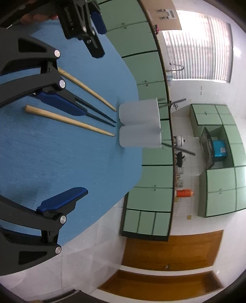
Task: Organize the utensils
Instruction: 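Grasp a plain wooden chopstick with the right tool while the left reaches toward the other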
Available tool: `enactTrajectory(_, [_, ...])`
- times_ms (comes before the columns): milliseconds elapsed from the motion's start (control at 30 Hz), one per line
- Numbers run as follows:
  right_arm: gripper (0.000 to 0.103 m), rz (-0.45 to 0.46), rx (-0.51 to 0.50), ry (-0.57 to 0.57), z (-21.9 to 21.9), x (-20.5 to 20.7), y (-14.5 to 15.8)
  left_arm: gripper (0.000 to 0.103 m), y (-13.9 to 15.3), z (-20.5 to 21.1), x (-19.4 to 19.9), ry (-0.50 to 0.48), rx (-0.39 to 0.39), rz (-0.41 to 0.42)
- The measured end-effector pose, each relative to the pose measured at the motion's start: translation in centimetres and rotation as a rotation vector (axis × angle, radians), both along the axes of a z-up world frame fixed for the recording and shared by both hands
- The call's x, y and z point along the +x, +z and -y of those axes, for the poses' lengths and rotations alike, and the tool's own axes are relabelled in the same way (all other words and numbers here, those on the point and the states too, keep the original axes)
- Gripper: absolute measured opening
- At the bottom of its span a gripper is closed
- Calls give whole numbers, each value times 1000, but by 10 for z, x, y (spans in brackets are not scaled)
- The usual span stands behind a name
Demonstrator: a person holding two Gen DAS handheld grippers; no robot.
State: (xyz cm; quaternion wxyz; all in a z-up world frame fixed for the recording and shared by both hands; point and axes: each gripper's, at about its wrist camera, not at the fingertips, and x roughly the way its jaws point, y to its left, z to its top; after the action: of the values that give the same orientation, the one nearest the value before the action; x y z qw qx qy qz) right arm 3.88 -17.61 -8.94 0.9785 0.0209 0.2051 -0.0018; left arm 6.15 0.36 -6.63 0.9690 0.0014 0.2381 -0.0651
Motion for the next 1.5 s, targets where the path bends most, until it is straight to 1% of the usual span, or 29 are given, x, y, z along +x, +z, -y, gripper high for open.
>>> enactTrajectory(67, [71,9,-18,11,-5,-4,-3,96,-3,-1,-3,2,3,-8])
enactTrajectory(133, [66,9,-27,21,-9,-7,-6,96,-5,-1,-6,2,-2,-11])
enactTrajectory(267, [60,7,-40,34,-16,-10,-13,95,-7,-3,-11,-1,-2,-10])
enactTrajectory(467, [51,-8,-53,51,-22,-14,-21,95,-10,-3,-18,-9,2,-21])
enactTrajectory(633, [42,-17,-50,59,-27,-16,-28,95,-11,-3,-21,-7,-6,-26])
enactTrajectory(767, [38,-21,-52,59,-28,-15,-32,95,-13,-3,-23,-4,-9,-32])
enactTrajectory(933, [28,-27,-59,58,-32,-16,-35,95,-14,0,-25,-6,-13,-31])
enactTrajectory(1067, [23,-29,-77,59,-37,-16,-36,95,-14,3,-26,-9,-17,-30])
enactTrajectory(1167, [15,-30,-76,74,-37,-16,-37,95,-15,5,-26,-15,-22,-34])
enactTrajectory(1200, [10,-31,-76,82,-38,-16,-37,95,-16,6,-26,-17,-21,-34])
enactTrajectory(1233, [8,-31,-78,87,-39,-16,-37,95,-16,7,-27,-18,-21,-33])
enactTrajectory(1333, [7,-30,-67,79,-37,-16,-37,95,-17,11,-27,-24,-20,-34])
enactTrajectory(1500, [7,-30,-5,36,-20,-17,-36,95,-19,17,-28,-34,-13,-38])
